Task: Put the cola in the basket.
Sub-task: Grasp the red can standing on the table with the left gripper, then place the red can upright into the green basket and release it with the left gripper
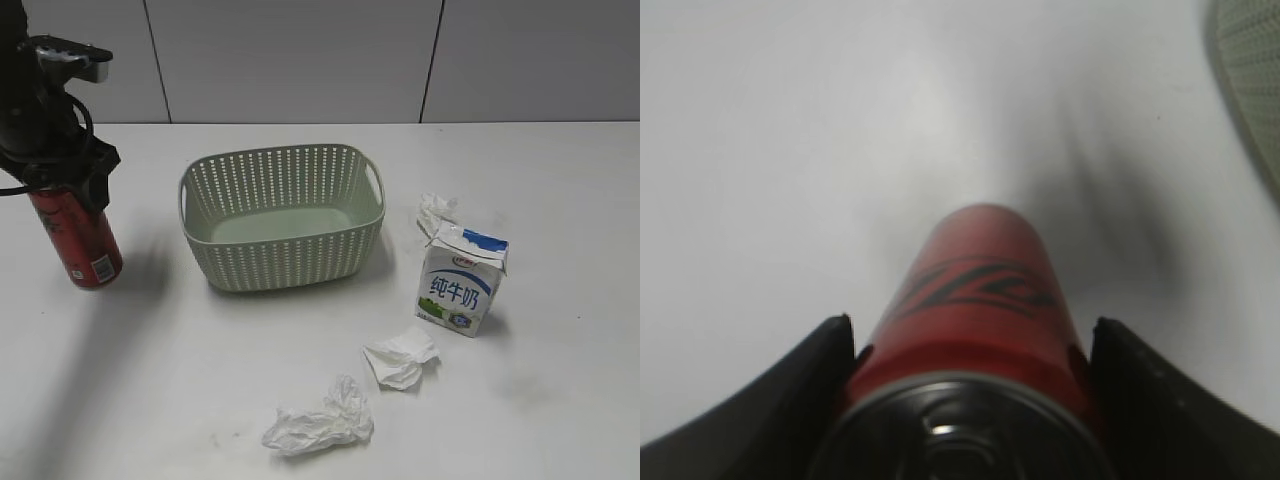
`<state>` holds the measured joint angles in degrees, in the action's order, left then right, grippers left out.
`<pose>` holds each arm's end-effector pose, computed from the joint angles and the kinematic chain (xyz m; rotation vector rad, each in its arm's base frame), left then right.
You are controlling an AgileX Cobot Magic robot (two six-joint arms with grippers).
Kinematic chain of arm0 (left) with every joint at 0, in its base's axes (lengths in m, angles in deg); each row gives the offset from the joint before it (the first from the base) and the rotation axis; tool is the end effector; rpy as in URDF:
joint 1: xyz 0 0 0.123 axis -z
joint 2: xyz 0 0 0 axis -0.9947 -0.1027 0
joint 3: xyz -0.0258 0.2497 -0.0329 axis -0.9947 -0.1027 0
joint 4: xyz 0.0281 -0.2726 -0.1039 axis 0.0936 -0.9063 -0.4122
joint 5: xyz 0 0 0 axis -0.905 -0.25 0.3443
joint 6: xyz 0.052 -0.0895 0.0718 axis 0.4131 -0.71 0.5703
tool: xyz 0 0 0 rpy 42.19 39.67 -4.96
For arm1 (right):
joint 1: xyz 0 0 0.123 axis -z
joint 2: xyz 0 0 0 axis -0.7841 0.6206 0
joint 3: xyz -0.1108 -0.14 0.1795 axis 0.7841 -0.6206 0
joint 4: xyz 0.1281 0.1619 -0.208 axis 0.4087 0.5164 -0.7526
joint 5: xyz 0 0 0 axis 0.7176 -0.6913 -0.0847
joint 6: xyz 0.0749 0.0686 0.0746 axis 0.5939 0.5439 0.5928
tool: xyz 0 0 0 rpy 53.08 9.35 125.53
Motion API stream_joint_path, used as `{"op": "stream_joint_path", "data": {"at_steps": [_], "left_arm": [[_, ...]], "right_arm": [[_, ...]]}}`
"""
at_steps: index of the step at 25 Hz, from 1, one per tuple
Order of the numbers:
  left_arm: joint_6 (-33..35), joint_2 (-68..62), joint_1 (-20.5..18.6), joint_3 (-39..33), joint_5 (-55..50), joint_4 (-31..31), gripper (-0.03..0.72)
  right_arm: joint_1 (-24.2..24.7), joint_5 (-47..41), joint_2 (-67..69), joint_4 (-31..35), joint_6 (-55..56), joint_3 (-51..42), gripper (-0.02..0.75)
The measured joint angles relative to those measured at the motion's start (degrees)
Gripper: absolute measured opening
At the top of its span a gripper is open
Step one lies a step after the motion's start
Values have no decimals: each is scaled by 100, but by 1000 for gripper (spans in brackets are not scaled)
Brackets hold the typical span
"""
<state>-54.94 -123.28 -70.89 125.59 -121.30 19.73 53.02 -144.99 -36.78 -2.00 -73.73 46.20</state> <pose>0.3984 -0.0984 0.1342 0.5387 2.9167 -0.0671 0.0951 0.0079 0.2858 -0.0039 2.0093 0.0808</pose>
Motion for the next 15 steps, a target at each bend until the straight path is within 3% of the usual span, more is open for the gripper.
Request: {"op": "stream_joint_path", "data": {"at_steps": [9,15], "left_arm": [[0,67,0,6,7,-1,532],[0,569,0,69,12,325,532]], "right_arm": [[0,0,0,0,0,0,571],[0,0,0,0,0,0,571]]}}
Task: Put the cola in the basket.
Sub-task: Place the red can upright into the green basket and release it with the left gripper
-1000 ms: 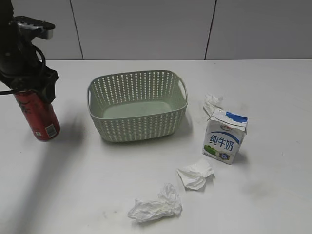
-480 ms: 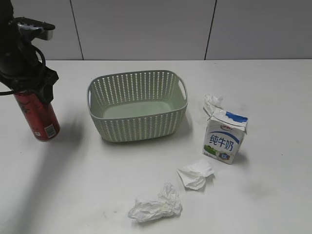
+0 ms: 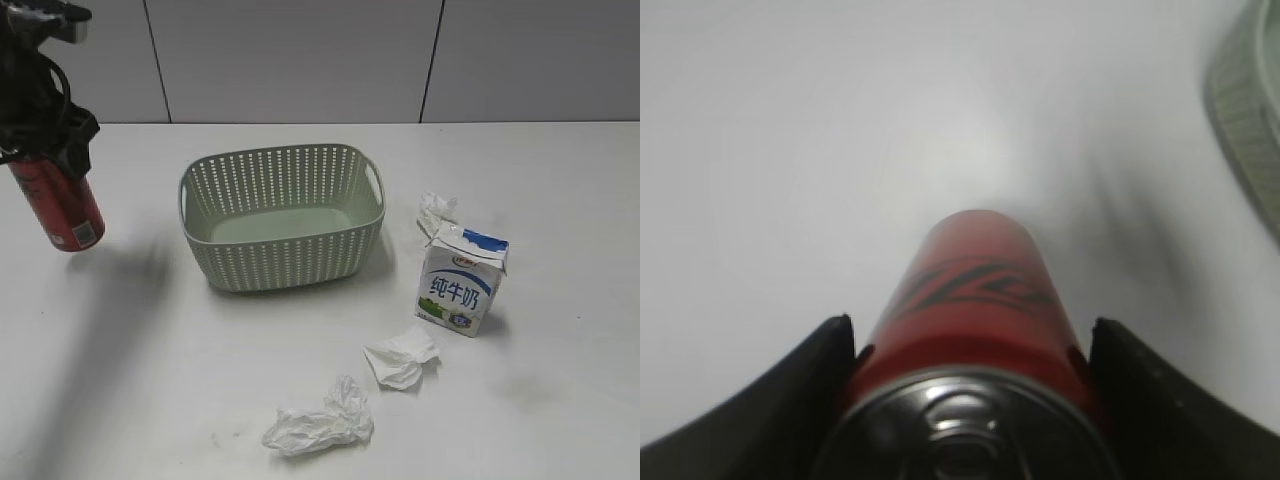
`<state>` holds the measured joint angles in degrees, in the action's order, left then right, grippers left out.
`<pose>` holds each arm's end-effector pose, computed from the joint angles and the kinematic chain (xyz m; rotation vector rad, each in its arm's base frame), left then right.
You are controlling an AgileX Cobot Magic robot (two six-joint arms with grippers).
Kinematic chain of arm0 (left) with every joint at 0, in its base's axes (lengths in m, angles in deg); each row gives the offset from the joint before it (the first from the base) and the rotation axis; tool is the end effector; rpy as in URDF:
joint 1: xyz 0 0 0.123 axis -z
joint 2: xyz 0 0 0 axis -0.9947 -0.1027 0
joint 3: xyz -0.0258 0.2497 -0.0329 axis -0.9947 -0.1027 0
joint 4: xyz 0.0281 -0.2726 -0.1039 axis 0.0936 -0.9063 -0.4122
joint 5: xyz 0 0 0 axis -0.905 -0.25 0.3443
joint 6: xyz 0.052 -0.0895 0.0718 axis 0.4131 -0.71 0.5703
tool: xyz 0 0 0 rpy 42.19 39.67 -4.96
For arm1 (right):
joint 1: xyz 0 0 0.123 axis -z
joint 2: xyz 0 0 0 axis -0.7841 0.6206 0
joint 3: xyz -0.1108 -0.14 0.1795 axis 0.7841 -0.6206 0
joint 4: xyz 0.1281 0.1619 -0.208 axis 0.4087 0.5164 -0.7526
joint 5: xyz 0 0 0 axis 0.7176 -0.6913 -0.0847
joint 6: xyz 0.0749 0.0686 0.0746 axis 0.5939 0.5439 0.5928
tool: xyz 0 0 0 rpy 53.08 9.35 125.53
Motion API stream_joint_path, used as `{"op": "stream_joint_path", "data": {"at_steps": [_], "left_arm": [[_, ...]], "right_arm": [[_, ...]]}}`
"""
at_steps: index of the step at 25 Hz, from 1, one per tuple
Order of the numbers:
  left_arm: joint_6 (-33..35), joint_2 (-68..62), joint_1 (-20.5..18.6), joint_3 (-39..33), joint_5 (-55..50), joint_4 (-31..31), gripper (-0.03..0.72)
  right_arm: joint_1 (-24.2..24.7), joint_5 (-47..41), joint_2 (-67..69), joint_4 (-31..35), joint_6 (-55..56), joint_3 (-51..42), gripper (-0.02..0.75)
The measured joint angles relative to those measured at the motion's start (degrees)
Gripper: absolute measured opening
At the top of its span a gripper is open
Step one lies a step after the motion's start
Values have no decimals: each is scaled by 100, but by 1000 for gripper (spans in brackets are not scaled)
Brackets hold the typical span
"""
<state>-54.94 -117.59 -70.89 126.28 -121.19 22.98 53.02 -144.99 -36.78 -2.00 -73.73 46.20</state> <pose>0.3991 -0.0923 0.1787 0.5533 2.7974 0.0021 0.0951 0.0079 0.2858 -0.0039 2.0093 0.0808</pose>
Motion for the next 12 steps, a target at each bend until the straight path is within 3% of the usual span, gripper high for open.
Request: {"op": "stream_joint_path", "data": {"at_steps": [7,12], "left_arm": [[56,431,32,440,-238,-172,532],[327,431,366,965,-786,-172,532]], "right_arm": [[0,0,0,0,0,0,571],[0,0,0,0,0,0,571]]}}
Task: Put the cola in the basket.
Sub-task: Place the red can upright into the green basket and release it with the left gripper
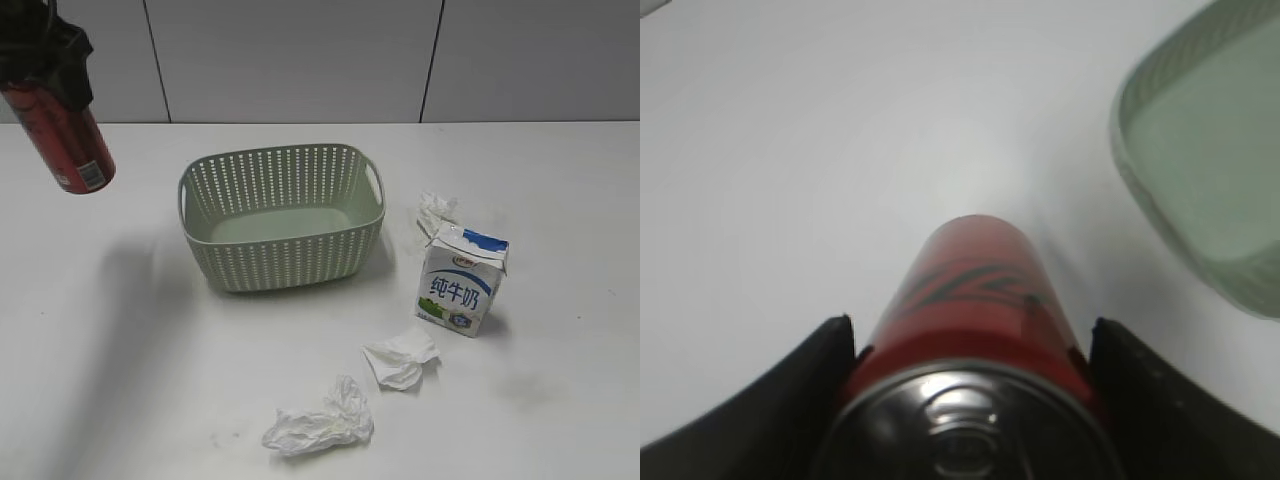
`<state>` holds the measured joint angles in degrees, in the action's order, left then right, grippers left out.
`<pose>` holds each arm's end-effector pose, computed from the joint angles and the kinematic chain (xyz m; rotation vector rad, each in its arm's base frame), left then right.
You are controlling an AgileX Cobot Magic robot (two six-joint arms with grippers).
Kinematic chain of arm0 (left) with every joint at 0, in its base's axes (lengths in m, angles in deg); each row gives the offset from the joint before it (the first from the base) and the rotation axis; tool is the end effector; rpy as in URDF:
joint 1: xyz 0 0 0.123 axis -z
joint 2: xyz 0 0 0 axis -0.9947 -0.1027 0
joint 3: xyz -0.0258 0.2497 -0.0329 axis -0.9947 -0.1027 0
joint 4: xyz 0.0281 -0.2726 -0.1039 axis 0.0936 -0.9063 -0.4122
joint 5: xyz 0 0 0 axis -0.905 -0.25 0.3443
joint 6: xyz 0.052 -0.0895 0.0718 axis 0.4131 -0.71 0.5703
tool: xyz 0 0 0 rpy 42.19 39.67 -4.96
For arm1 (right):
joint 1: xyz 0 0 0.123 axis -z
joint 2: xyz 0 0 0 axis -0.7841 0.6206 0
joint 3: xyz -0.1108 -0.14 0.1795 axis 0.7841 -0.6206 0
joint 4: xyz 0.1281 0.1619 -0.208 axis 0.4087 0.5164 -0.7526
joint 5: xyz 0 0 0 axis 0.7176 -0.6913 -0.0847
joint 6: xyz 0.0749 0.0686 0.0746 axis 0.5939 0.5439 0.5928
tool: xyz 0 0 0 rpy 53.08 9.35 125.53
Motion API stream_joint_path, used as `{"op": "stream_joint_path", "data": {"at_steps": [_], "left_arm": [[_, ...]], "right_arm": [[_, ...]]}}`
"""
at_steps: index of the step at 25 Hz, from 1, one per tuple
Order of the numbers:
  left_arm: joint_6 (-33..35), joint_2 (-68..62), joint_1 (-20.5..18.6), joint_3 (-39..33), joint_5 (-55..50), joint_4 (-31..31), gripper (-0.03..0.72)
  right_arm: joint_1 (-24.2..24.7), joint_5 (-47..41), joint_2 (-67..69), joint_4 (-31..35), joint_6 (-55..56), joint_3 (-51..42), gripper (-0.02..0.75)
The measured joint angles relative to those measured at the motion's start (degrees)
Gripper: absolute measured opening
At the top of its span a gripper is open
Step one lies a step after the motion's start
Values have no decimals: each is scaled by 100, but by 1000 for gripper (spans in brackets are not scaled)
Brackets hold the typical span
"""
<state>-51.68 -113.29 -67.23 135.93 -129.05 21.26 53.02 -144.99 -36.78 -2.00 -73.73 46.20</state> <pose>0.3922 -0.1211 0.2599 0.6821 2.6602 -0.0453 0.0951 0.0079 0.2858 -0.0039 2.0093 0.0808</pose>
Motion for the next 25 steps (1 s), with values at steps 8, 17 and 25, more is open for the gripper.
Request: {"op": "stream_joint_path", "data": {"at_steps": [8,17,25], "left_arm": [[46,-11,865,674,-107,-193,532],[57,-552,1714,804,284,-370,532],[57,-1405,1824,810,631,-465,532]], "right_arm": [[0,0,0,0,0,0,571],[0,0,0,0,0,0,571],[0,0,0,0,0,0,571]]}}
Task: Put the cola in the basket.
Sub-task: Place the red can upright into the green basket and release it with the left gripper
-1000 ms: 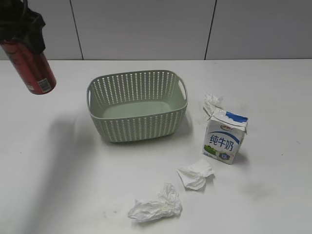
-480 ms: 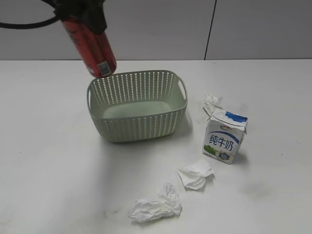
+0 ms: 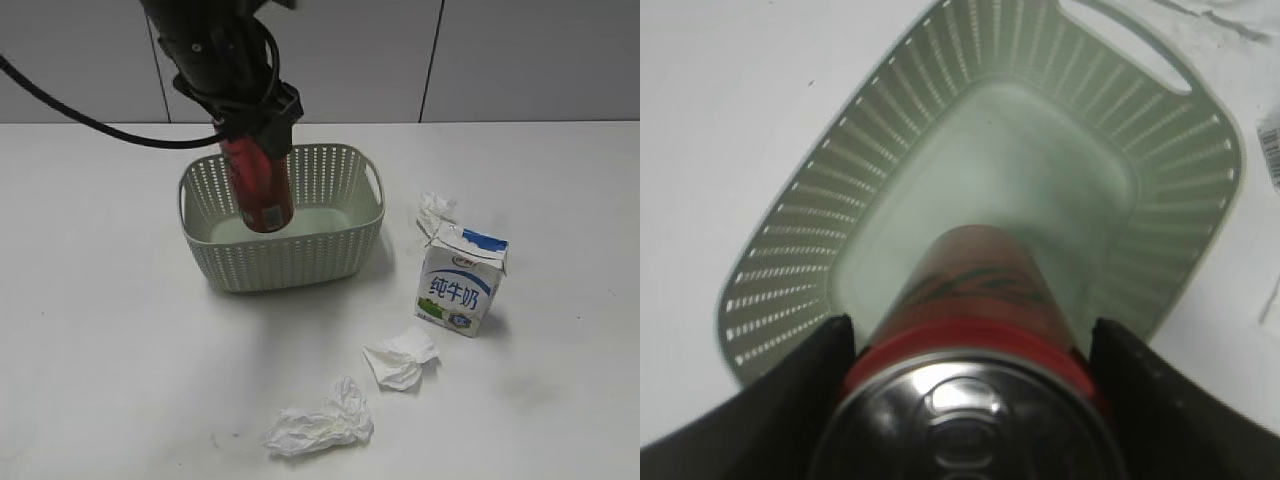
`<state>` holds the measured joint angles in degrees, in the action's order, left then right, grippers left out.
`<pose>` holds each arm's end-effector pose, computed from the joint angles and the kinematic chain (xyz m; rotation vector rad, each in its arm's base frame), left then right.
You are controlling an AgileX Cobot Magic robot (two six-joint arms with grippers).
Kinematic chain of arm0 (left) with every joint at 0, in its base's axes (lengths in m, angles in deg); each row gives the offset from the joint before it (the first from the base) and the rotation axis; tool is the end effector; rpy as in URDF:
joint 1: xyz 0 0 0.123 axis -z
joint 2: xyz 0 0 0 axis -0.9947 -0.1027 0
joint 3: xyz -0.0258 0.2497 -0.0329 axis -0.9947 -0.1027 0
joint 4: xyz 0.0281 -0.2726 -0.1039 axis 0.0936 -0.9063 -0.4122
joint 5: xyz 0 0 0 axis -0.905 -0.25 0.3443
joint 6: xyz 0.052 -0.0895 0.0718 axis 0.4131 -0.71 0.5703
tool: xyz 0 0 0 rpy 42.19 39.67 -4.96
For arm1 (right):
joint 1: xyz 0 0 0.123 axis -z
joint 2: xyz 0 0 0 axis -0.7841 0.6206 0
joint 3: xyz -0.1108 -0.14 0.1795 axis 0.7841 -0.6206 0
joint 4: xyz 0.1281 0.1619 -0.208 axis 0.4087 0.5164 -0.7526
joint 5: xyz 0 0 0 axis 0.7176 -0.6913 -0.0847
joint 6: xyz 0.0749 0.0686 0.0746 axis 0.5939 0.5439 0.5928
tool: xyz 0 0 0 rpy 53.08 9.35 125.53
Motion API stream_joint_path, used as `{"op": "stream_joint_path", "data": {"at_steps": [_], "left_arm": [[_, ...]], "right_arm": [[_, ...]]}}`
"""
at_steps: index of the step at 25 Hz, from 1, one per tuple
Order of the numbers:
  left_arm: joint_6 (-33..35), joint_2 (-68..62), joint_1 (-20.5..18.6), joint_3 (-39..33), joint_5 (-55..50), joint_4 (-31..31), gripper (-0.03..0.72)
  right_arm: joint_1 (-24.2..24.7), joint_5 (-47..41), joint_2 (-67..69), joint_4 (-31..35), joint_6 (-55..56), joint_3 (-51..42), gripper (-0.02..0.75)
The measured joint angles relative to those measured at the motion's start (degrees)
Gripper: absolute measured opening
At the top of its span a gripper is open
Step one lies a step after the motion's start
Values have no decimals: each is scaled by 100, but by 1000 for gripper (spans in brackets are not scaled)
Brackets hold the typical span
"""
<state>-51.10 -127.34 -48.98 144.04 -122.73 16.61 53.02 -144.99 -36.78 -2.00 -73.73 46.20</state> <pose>0.3765 -0.2779 0.2064 1.0751 2.5369 -0.2366 0.0951 0.0079 0.2858 -0.0039 2.0093 0.0808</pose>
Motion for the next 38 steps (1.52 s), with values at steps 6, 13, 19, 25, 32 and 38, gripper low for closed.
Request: {"op": "stream_joint_path", "data": {"at_steps": [6,13,19,25,32,38], "left_arm": [[0,-476,0,45,535,-31,532],[0,-814,-5,45,1095,270,532],[0,-837,-5,50,1235,205,532],[0,-837,-15,50,907,200,532],[0,-837,-52,56,843,146,532],[0,-837,-59,61,885,134,624]], "right_arm": [[0,0,0,0,0,0,571],[0,0,0,0,0,0,571],[0,0,0,0,0,0,571],[0,0,0,0,0,0,571],[0,0,0,0,0,0,571],[0,0,0,0,0,0,571]]}}
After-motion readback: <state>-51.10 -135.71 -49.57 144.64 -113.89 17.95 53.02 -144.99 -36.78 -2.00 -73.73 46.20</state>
